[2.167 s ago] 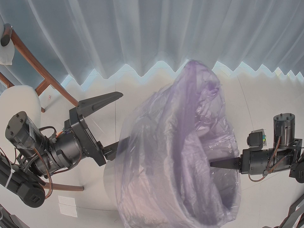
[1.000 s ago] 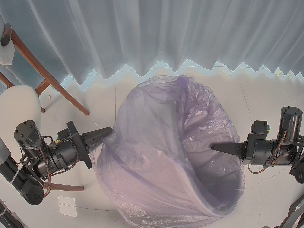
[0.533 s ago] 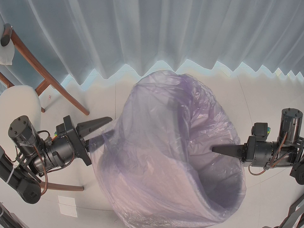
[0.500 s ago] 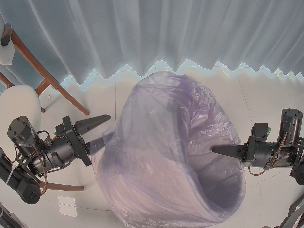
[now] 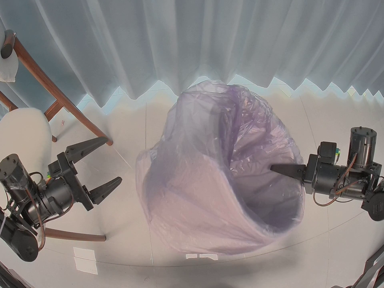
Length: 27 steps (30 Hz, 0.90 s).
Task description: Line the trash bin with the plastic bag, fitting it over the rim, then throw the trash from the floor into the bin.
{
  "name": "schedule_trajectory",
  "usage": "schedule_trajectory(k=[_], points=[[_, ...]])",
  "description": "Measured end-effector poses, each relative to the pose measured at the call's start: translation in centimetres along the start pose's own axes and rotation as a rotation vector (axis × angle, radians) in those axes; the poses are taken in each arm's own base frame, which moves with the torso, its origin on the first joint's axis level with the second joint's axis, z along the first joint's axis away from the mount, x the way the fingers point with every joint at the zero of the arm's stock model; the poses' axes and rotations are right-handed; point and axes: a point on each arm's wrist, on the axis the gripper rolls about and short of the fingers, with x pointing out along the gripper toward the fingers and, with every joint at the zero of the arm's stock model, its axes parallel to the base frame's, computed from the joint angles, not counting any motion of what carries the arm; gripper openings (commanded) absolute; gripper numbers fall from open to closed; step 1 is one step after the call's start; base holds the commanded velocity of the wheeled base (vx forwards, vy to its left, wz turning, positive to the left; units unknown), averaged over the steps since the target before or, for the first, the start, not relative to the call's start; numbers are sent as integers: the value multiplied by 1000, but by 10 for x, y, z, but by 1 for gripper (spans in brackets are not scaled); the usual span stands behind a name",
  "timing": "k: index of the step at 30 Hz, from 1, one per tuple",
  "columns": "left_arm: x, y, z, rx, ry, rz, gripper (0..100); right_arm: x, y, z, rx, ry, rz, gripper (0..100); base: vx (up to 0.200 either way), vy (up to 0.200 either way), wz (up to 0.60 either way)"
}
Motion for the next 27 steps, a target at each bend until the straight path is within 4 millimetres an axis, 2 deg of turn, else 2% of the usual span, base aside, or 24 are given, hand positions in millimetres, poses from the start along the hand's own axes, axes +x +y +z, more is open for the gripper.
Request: schedule_trajectory(k=[5,11,17,21,27], points=[[-26,-4,-14,163,-22,7,100,14,-12,18,-37,-82,-94,0,0,0,0],[-46,-11,-29,491,-56,8,100,44,-31,33,-75,-151,-225,0,0,0,0],[-43,-12,-27,816,-177,135,100,74,-42,40,-91,-193,-309,0,0,0,0],[-37,-14,-26,925,-256,242,100,104,-49,40,-110,-207,-355,0,0,0,0],[-34,-21,-26,1001,-296,267,100,148,-56,33,-160,-242,-441,0,0,0,0]])
